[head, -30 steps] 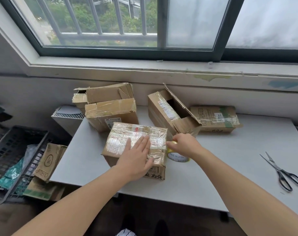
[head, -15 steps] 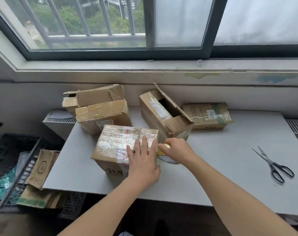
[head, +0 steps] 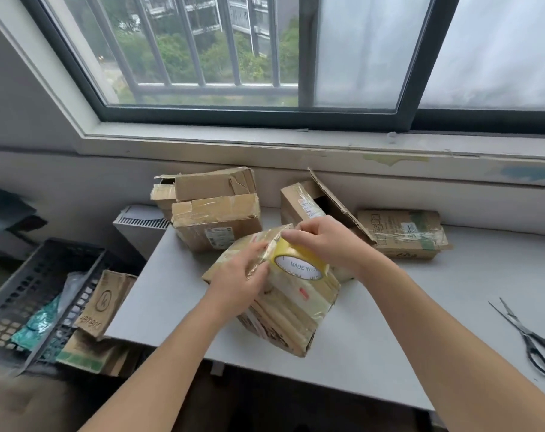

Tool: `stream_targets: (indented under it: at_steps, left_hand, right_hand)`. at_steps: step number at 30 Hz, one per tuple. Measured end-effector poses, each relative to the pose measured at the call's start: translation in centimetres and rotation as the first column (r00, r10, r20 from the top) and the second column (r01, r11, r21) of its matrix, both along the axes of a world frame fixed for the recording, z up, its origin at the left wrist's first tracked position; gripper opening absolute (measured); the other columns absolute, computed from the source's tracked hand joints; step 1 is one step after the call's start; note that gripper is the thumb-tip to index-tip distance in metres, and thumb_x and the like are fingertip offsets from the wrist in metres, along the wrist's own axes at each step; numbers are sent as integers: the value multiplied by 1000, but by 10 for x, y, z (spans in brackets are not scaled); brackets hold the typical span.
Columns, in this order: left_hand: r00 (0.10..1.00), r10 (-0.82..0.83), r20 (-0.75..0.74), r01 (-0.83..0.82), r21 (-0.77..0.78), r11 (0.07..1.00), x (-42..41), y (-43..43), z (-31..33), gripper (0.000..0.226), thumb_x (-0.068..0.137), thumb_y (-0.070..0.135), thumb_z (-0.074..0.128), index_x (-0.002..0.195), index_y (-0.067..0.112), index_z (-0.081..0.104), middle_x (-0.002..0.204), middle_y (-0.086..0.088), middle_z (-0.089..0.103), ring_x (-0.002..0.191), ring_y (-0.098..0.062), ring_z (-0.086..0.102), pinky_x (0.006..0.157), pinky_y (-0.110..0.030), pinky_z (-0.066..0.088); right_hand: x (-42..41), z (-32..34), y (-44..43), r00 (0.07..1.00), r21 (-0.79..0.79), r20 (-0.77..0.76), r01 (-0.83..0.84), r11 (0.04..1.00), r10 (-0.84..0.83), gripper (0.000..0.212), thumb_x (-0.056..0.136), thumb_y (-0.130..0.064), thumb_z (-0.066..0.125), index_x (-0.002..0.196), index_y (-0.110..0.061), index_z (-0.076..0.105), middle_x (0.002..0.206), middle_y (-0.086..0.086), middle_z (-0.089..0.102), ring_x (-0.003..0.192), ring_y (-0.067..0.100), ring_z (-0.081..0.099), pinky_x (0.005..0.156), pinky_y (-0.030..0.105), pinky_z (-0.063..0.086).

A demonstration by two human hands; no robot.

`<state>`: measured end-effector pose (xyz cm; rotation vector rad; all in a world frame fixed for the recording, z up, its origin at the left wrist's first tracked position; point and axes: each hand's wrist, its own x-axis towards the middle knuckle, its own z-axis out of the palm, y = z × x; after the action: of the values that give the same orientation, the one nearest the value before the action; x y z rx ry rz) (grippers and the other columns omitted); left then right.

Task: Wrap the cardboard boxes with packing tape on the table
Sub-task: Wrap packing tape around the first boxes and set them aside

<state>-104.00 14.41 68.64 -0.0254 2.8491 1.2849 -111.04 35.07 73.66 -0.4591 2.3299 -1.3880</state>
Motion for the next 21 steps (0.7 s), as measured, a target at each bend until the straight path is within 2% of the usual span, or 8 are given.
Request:
stream_targets:
  at_steps: [3,5,7,10,15,18,20,21]
  left_hand:
    - [999,36,10,-36,-8,999,-10,-11,1,45,97,44,50,142,42,56,124,13,69,115,-13,62,99,-37,51]
    - [996,90,-11,-90,-42,995,-19,-16,2,40,101,38,50,139,43,58,114,9,73,107,-17,65,91,-35,53]
    - [992,122,-29,-124,-72,990,-26,-24,1,38,104,29,49,138,40,61,107,5,75,99,-21,67,87,-37,55]
    - [991,127,-37,-131,-112,985,-32,-36,0,37,106,24,48,139,34,62,112,2,75,102,-24,67,88,-36,53]
    - [988,132,-75,-142,-155,978,-41,-41,1,37,105,21,50,138,32,62,118,2,74,108,-26,65,92,-36,50]
    - [982,184,-34,-187,-160,969,-51,-56,-5,37,105,21,51,139,29,63,125,-3,72,117,-30,63,100,-41,49]
    - [977,215,13,-211,-129,969,-59,-70,-9,36,104,22,53,138,29,64,127,-2,72,120,-27,63,104,-41,49]
    - [977,207,41,-201,-114,973,-61,-75,-10,34,104,23,54,136,30,65,125,0,73,114,-25,66,101,-39,51]
  right_hand:
    - [-2,6,-16,999,-69,37,-20,997,23,37,97,-47,64,70,-23,69,63,-7,52,59,9,46,59,23,35]
    - [-4,8,-22,999,-116,35,-28,993,32,31,99,-42,64,72,-27,68,60,-15,53,56,3,47,57,17,36]
    - [-4,7,-28,999,-112,18,-40,993,43,26,99,-38,66,80,-20,70,64,-11,54,56,4,46,52,12,34]
    - [-8,7,-37,1000,-34,4,10,999,-10,41,96,-45,67,90,-4,70,72,2,50,64,12,43,51,19,32]
    - [-17,16,-38,998,122,-63,28,992,-20,64,92,-55,67,91,10,64,69,7,43,62,16,39,60,32,29]
    - [-17,15,-34,999,201,-33,18,979,-12,71,89,-62,64,84,9,60,65,18,46,59,16,40,60,32,29]
    - [-16,15,-31,1000,225,8,20,974,-23,72,88,-66,63,85,6,63,65,13,50,58,15,39,58,32,28]
    - [-15,15,-30,1000,239,24,0,971,-6,70,89,-65,63,82,4,64,66,13,52,58,15,39,58,32,28]
